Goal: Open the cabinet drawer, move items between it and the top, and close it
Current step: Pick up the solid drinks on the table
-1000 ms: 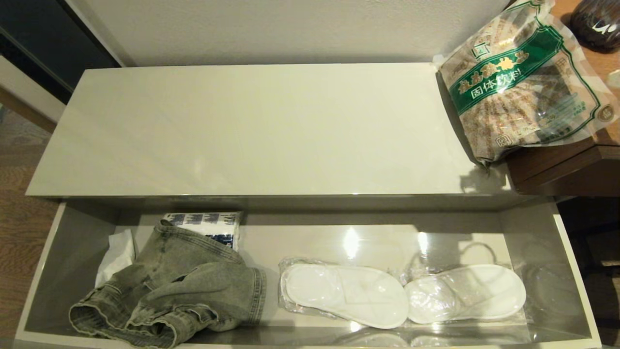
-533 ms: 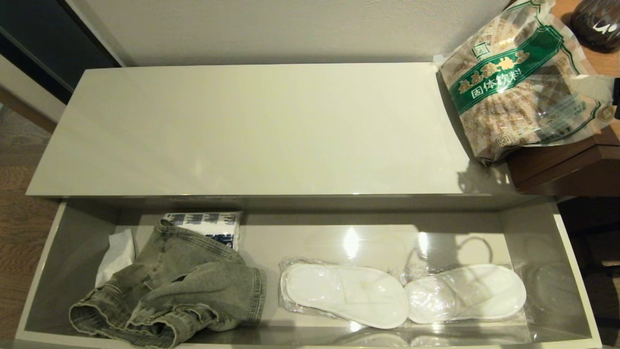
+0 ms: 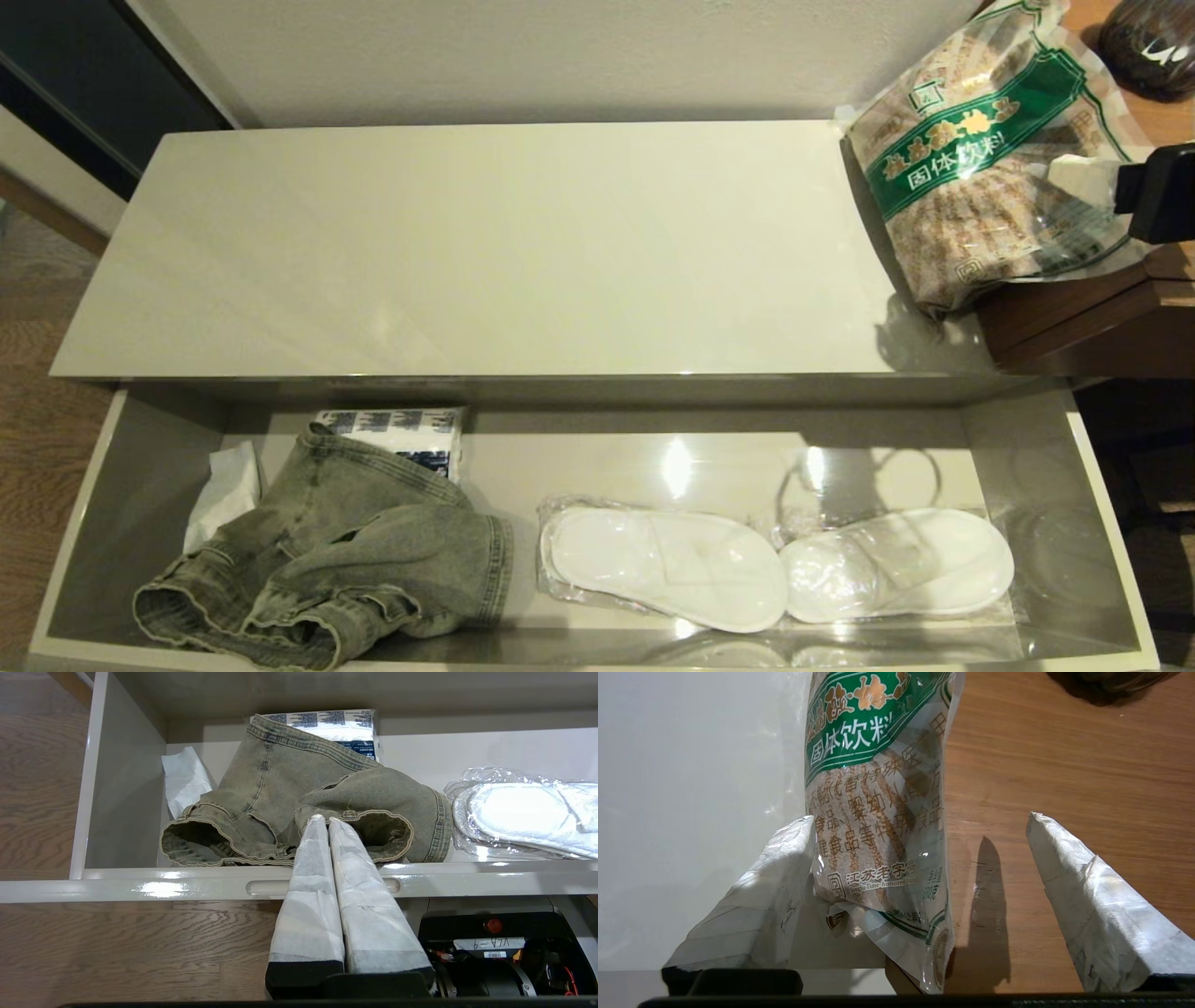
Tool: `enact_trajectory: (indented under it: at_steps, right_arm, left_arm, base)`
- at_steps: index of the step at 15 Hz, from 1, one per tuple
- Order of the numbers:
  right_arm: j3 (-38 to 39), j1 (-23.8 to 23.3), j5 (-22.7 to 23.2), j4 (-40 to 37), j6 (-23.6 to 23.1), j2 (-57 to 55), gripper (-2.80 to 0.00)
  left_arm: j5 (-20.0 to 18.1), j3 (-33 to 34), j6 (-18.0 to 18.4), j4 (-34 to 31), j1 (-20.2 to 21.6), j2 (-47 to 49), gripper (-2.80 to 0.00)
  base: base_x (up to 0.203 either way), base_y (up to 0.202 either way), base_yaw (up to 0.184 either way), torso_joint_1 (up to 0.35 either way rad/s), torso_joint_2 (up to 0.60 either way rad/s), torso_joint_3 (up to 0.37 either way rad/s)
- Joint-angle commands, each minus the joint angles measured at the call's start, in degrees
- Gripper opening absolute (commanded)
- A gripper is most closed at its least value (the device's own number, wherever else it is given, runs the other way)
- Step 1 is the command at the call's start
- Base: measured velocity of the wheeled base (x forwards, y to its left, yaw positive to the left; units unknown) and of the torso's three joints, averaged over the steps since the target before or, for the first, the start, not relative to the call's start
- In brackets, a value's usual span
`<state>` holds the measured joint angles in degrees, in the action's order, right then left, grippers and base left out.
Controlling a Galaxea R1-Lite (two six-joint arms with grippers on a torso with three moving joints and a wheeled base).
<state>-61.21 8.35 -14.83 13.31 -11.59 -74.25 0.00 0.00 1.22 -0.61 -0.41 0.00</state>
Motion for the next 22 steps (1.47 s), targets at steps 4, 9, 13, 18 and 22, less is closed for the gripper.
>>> enact_trajectory:
  at_steps: [4,9,13,18,22]
  right_arm:
    - [0.39,0.00,-0.12,3.21,-0.27,-2.48,0.00]
    - [1.21,0.00,-0.03,5.17,-0.38,-3.84,0.00]
    - [3.11,0.00,-0.11,8.22,-0.97,-4.41,-2.80]
    - [3.64,0.00,-0.12,9.19,-1.07,-4.85,-2.80]
    - [3.68,0.32,-0.16,8.98,-1.07,-3.93,-2.80]
  left_arm:
    - [0.00,0.00,0.01,-0.01,-0.02,0.09,-2.80]
    - [0.00,0.00,0.01,-0.01,-0.02,0.09,-2.80]
    - [0.00,0.00,0.01,-0.01,-0.02,0.09,-2.80]
    - [0.00,0.00,0.01,-0.01,-0.02,0.09,-2.80]
    - [0.00,0.00,0.01,-0.01,-0.02,0.09,-2.80]
  base:
    - [0.000,0.000,0.000,0.000,0.00,0.000]
    - [0.000,0.000,0.000,0.000,0.00,0.000]
    - [0.000,0.000,0.000,0.000,0.00,0.000]
    - [0.000,0.000,0.000,0.000,0.00,0.000]
    - [0.000,0.000,0.000,0.000,0.00,0.000]
